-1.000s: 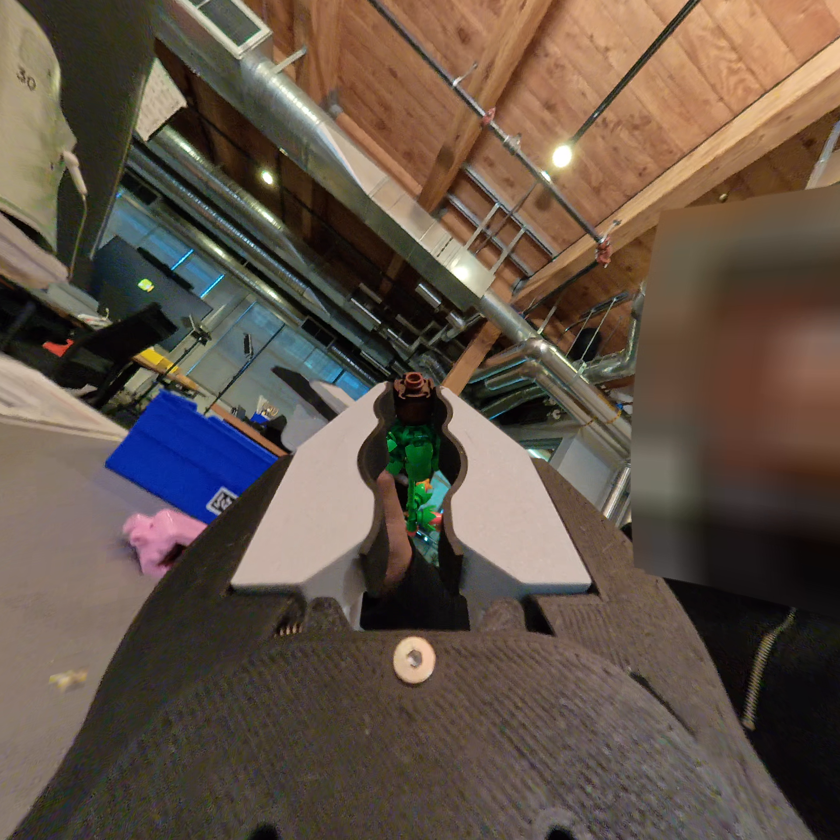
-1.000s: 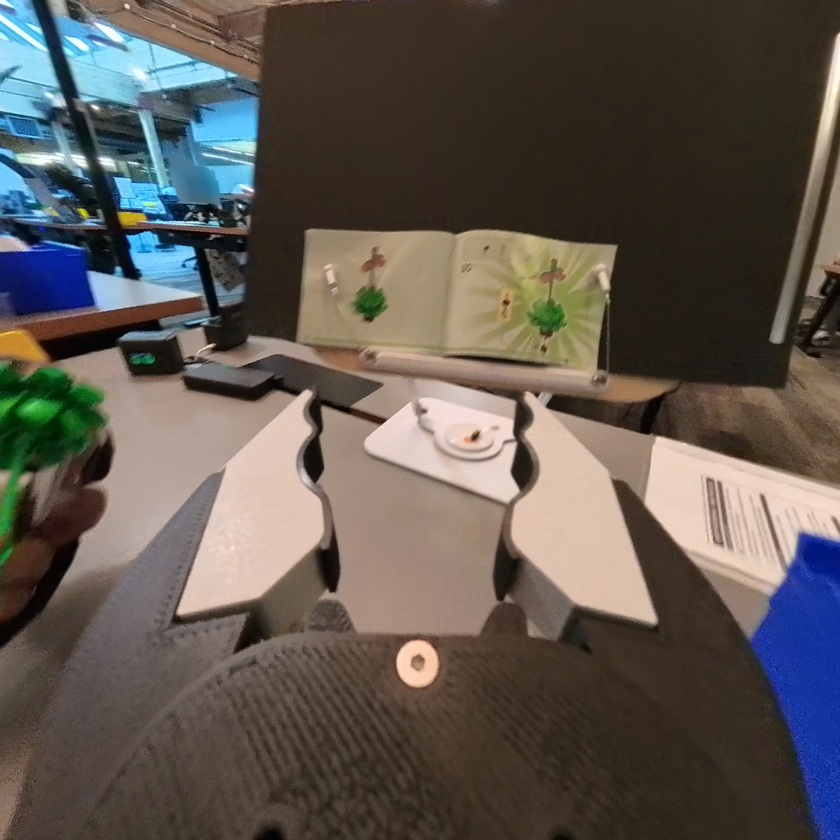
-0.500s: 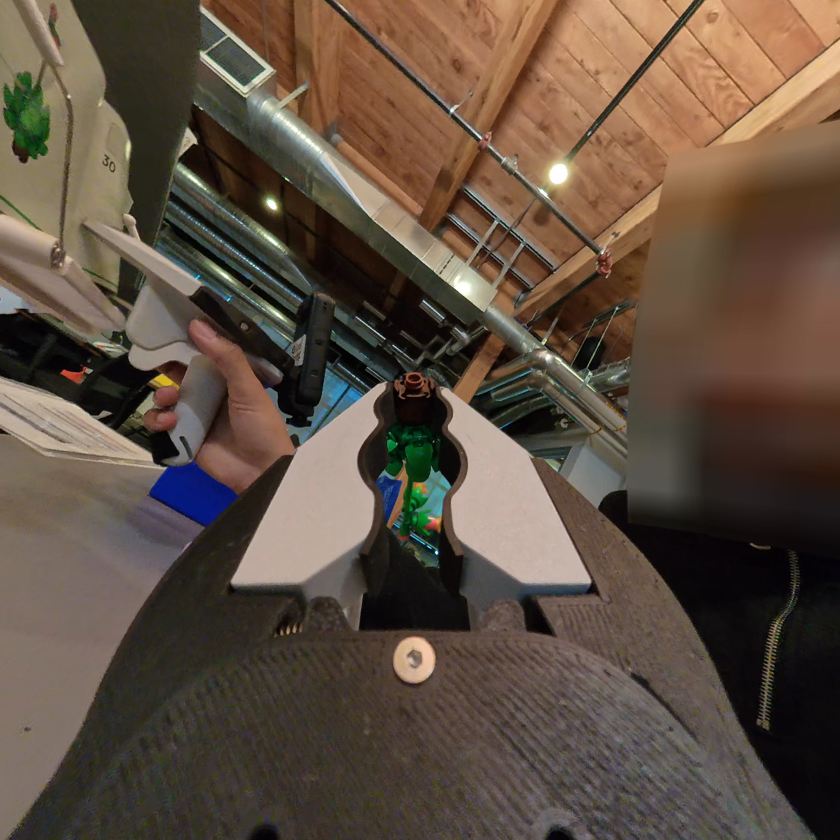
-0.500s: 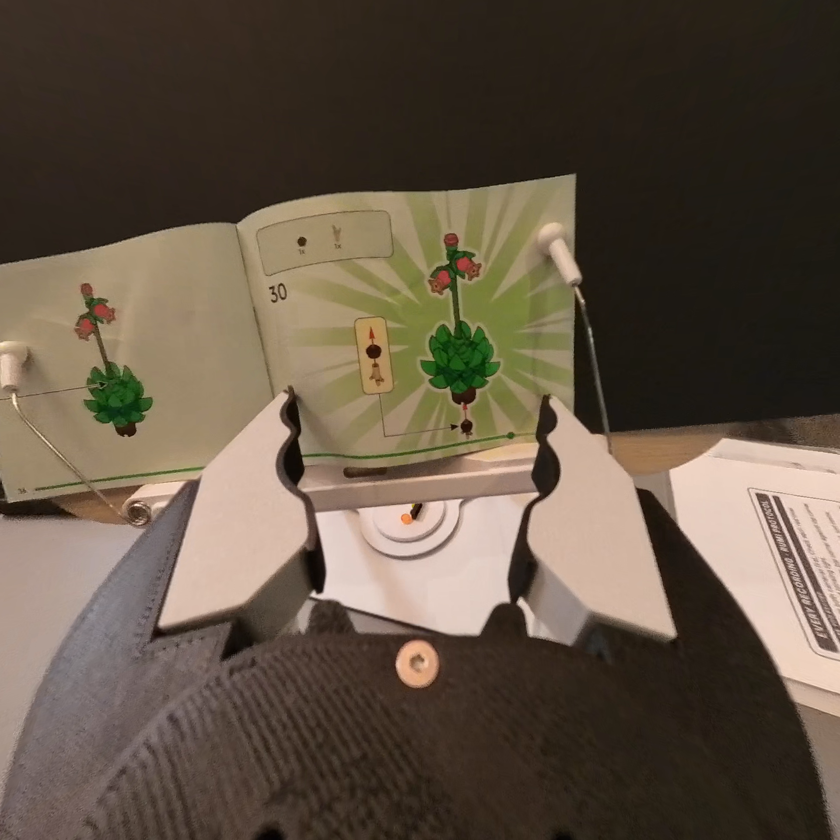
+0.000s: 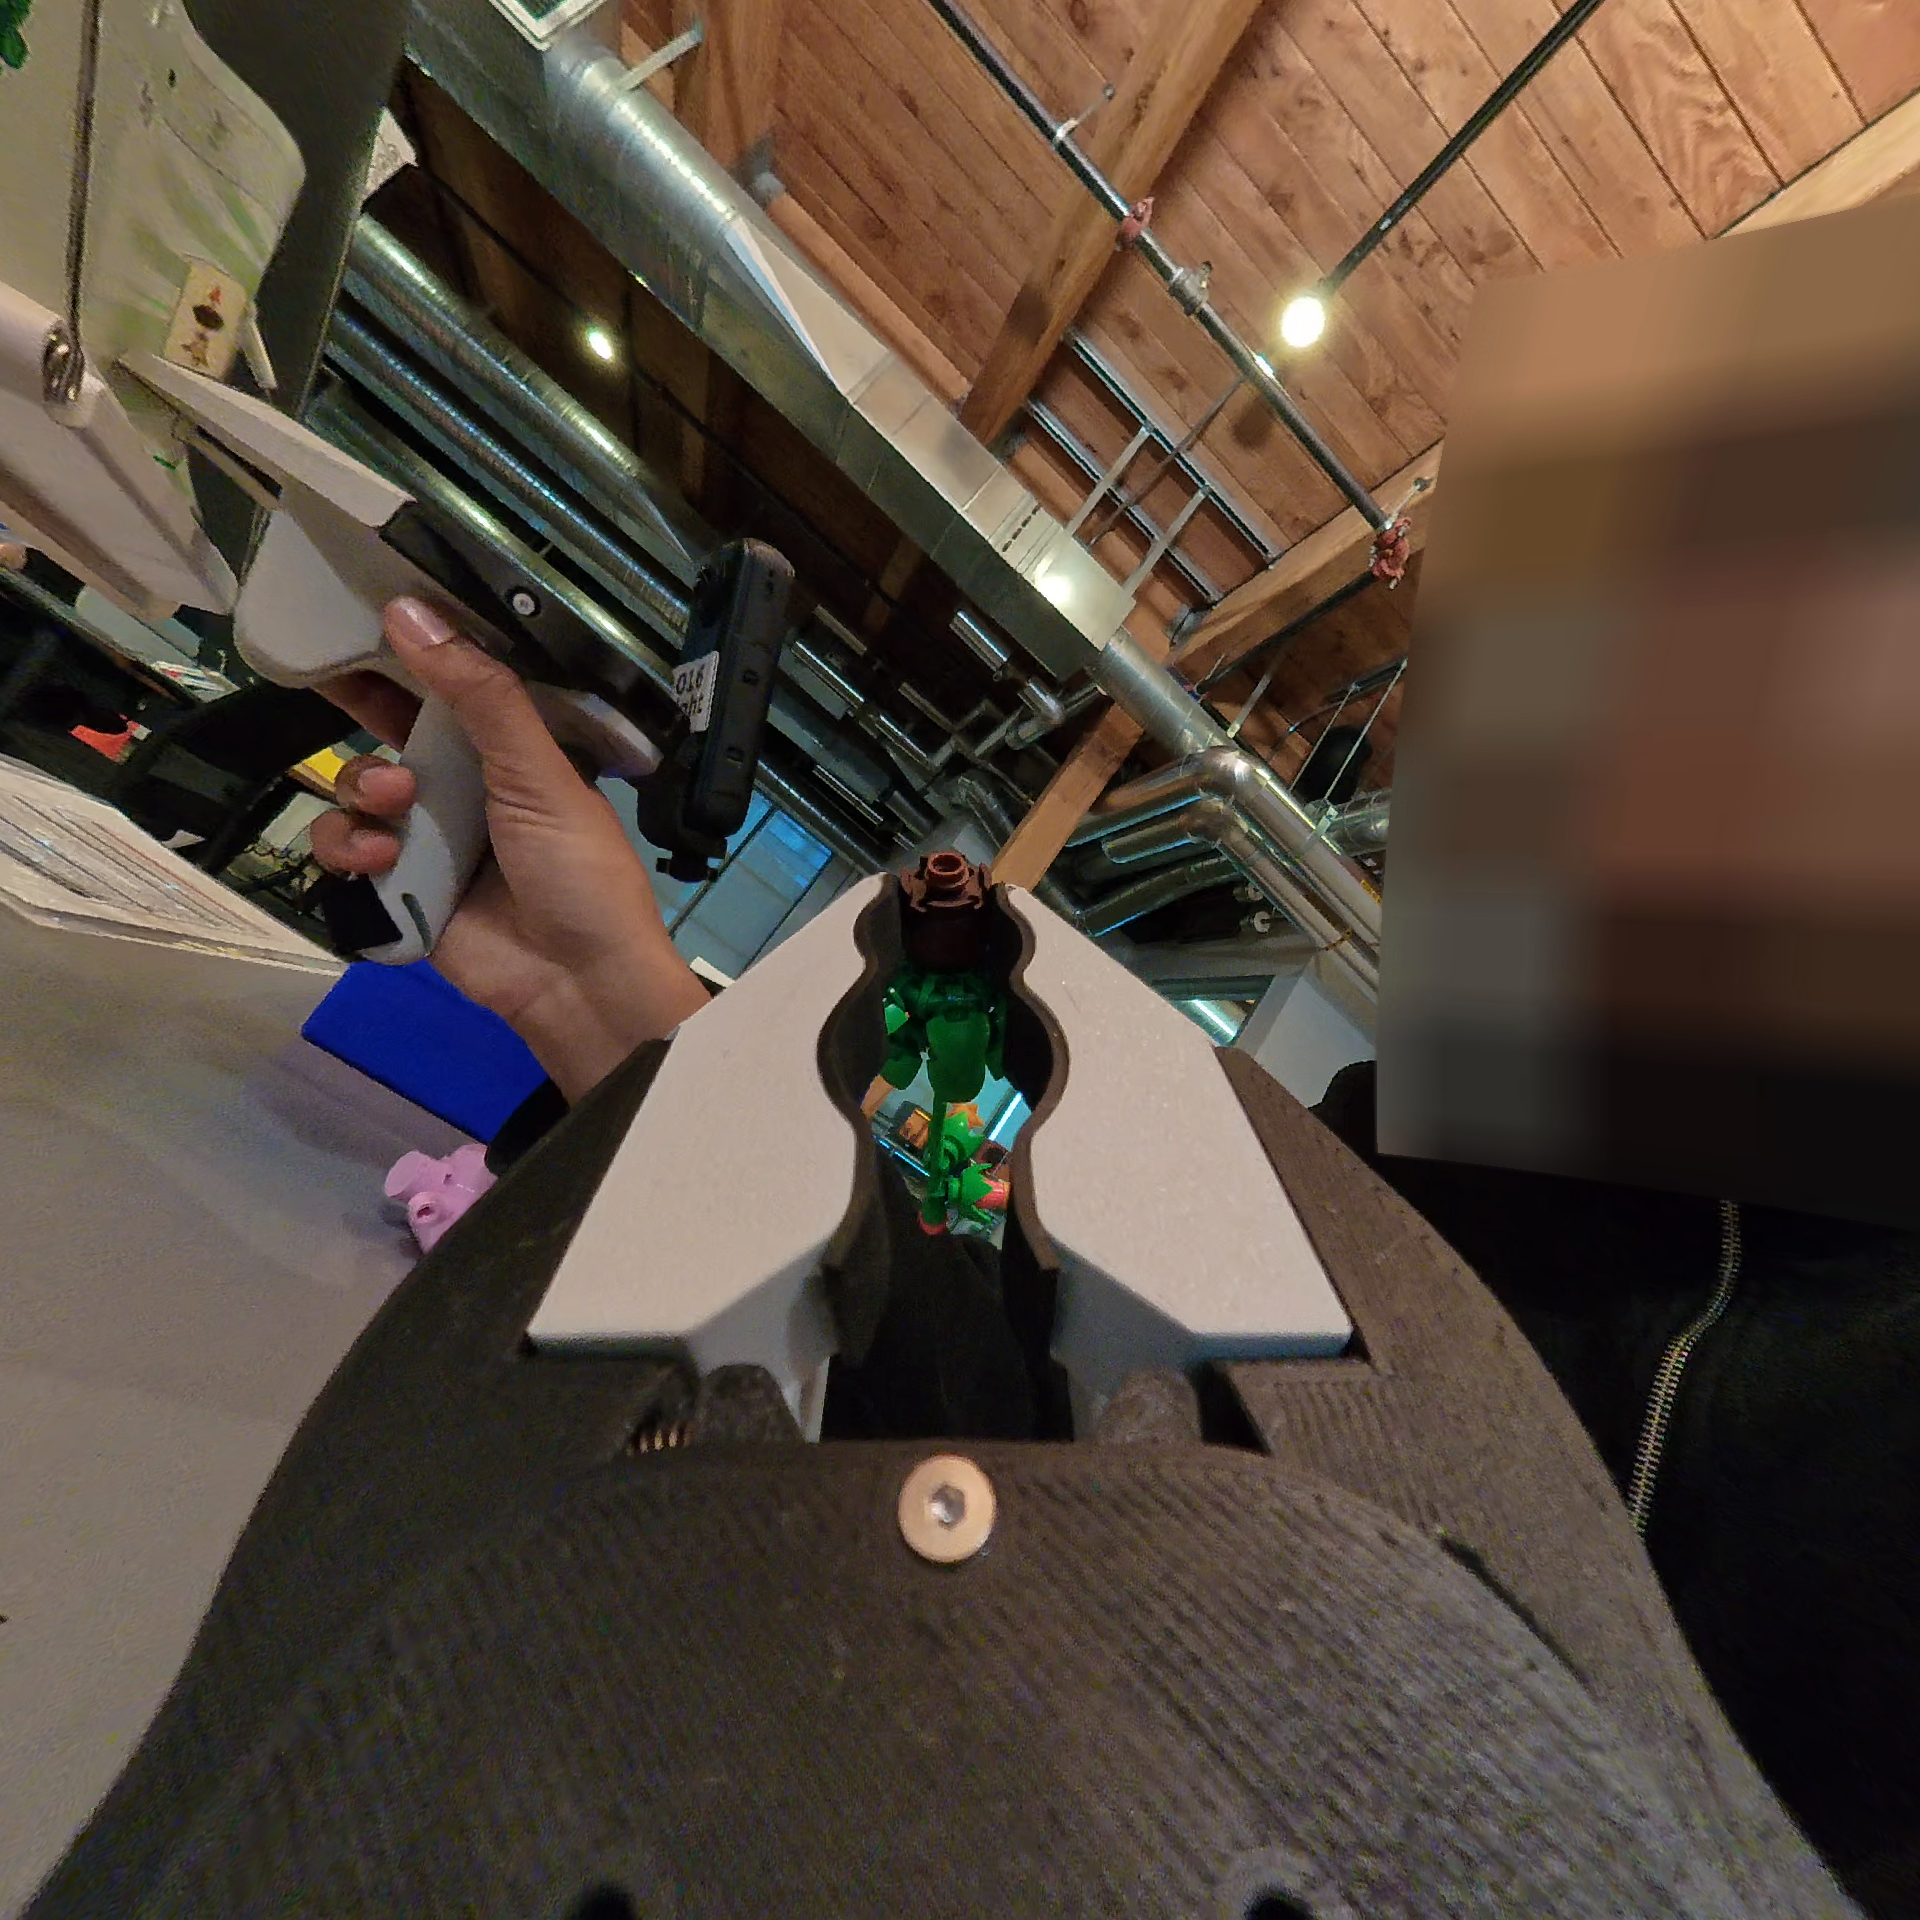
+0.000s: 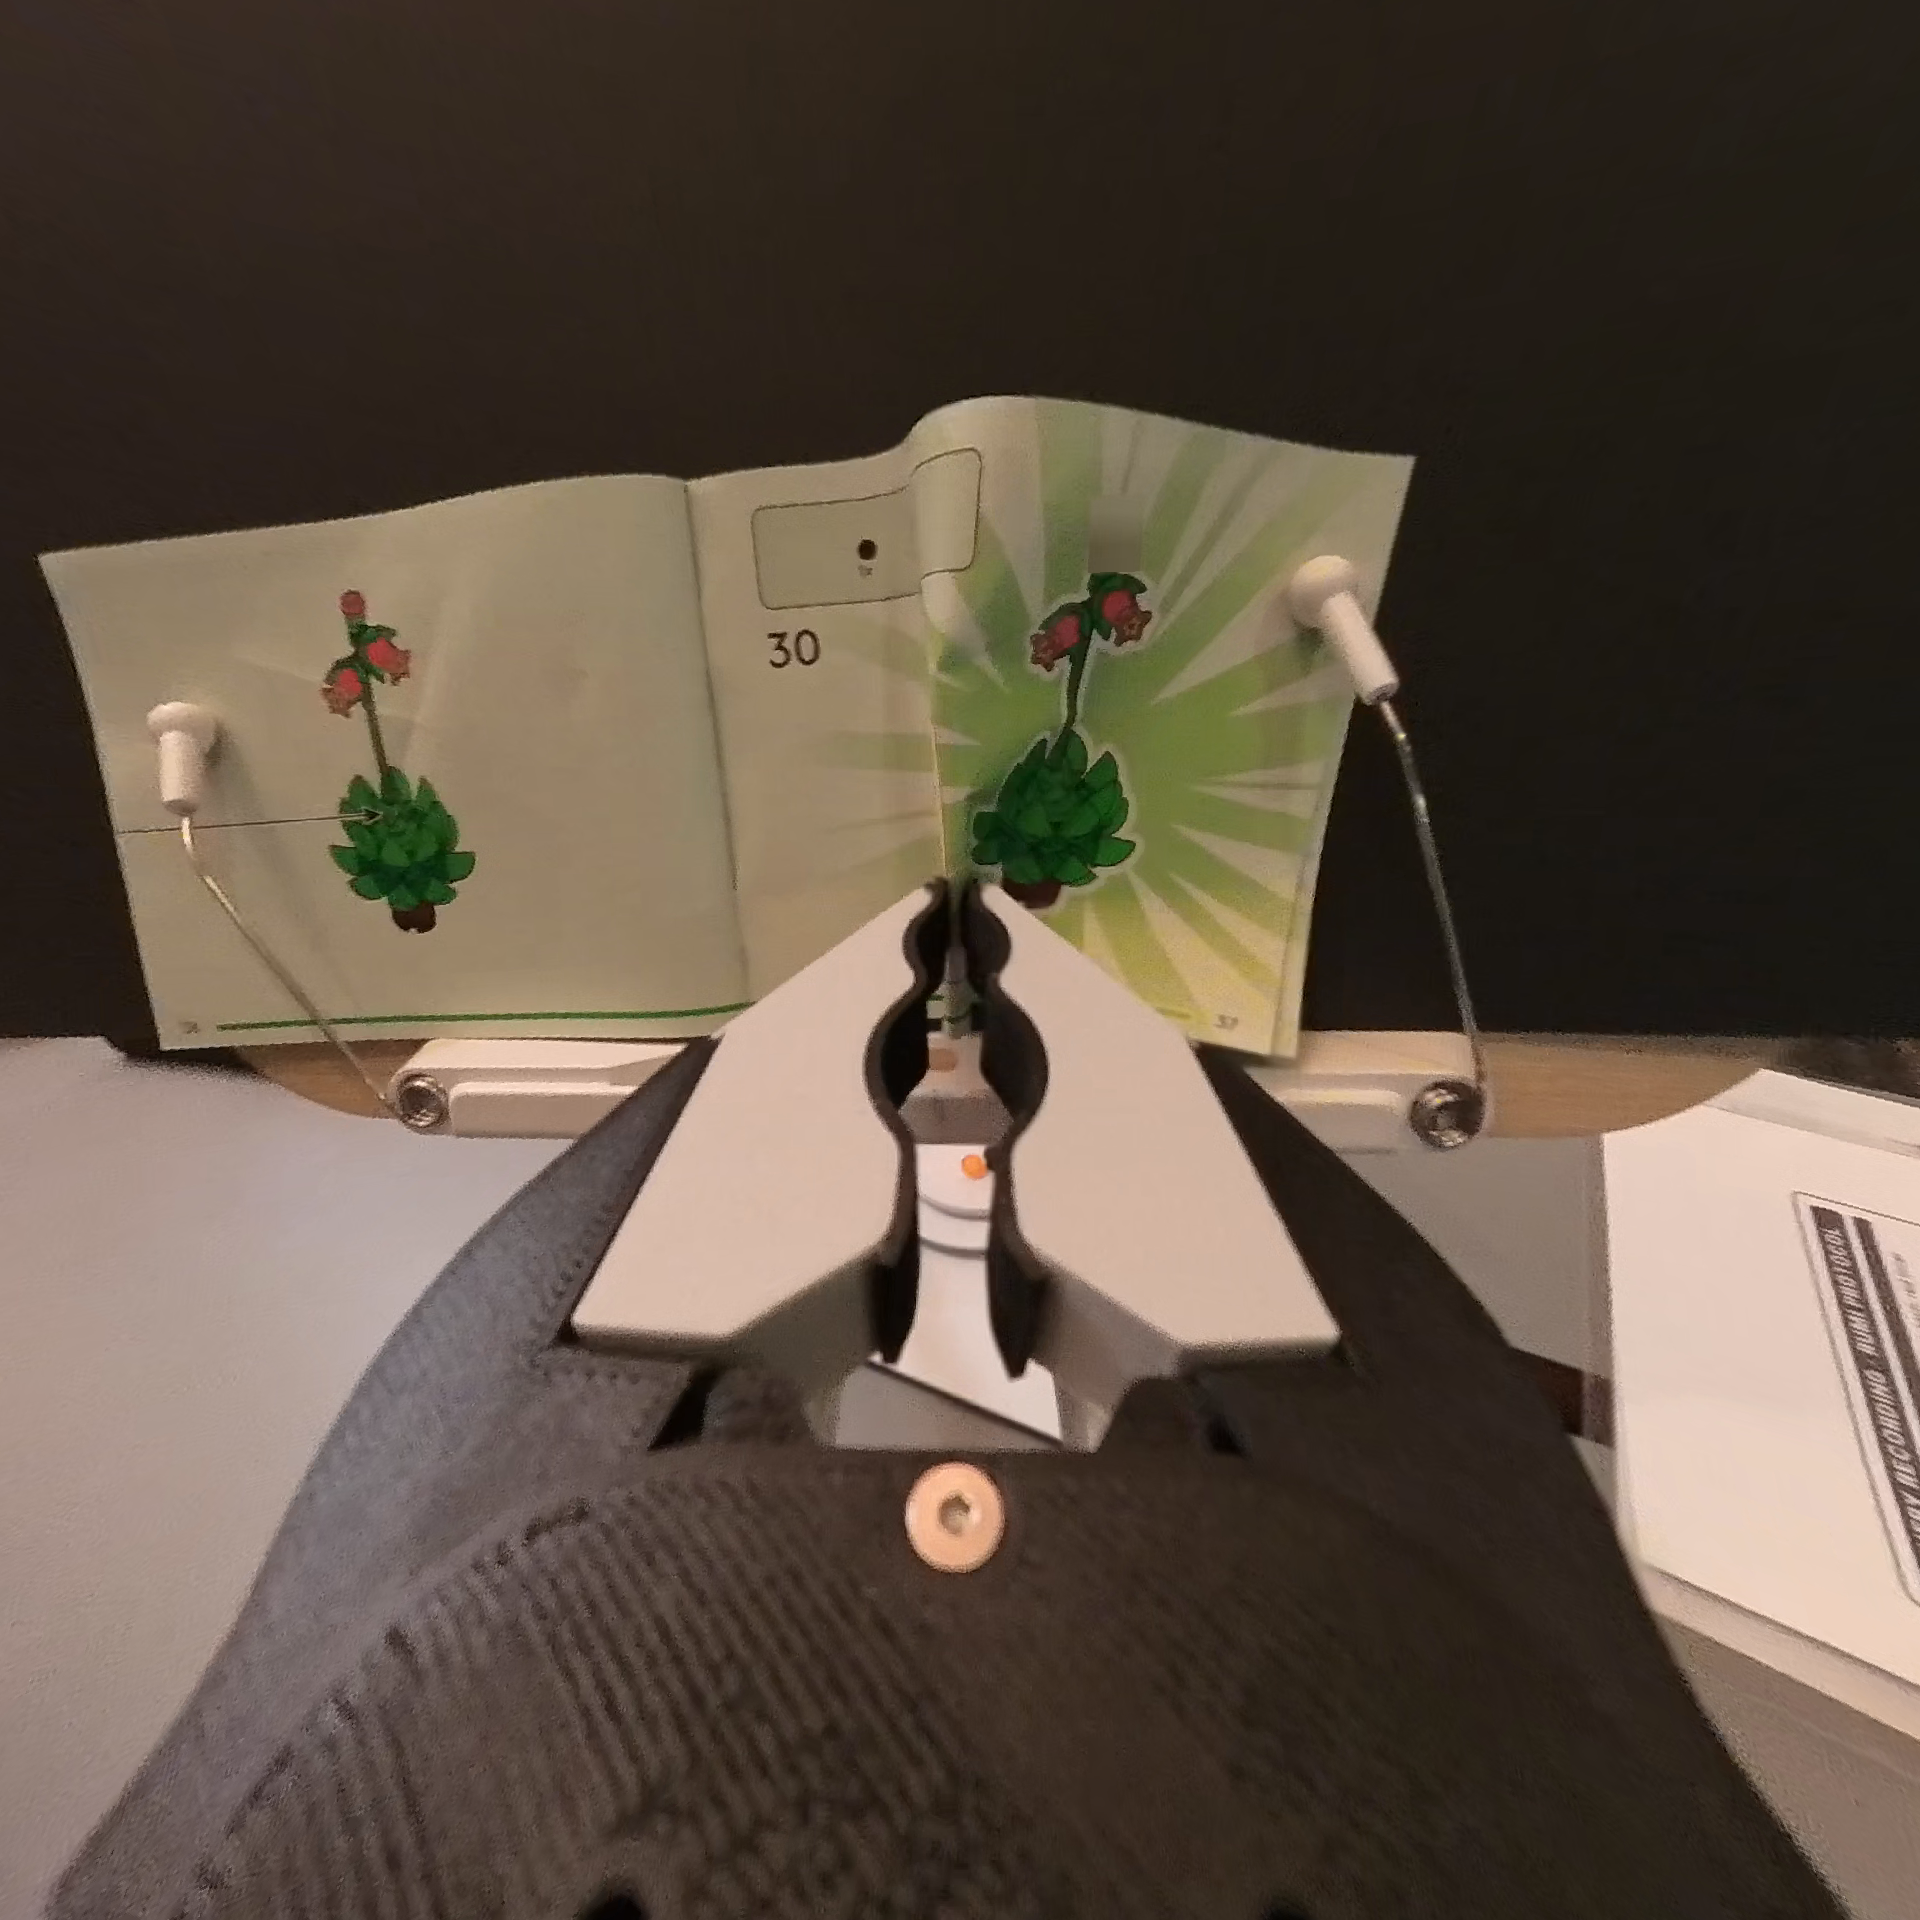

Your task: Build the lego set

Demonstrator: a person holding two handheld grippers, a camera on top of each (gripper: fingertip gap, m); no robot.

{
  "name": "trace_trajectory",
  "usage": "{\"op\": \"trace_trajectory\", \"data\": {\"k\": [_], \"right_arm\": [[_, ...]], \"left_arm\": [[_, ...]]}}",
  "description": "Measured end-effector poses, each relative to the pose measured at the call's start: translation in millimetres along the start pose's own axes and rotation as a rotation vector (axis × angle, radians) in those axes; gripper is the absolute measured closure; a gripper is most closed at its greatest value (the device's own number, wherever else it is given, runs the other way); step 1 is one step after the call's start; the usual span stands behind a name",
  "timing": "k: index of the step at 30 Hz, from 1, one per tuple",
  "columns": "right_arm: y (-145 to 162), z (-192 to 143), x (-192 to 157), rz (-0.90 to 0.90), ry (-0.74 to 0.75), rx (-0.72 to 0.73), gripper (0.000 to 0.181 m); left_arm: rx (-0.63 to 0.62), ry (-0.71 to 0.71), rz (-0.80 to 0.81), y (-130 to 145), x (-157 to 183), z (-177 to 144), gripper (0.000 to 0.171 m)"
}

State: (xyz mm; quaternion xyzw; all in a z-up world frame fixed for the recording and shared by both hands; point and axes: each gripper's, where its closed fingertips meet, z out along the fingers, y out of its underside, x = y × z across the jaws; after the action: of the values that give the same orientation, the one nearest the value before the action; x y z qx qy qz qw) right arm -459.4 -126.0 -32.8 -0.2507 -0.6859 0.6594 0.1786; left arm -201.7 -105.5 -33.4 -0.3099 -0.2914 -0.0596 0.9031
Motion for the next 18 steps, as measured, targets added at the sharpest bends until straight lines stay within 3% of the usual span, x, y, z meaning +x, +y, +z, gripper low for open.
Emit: {"op": "trace_trajectory", "data": {"k": [18], "right_arm": [[-18.7,-11.5,-11.0,-0.18,0.063,0.132,0.174]], "left_arm": [[-0.023,0.011,-0.034,6.4,-0.3,2.3,0.159]]}}
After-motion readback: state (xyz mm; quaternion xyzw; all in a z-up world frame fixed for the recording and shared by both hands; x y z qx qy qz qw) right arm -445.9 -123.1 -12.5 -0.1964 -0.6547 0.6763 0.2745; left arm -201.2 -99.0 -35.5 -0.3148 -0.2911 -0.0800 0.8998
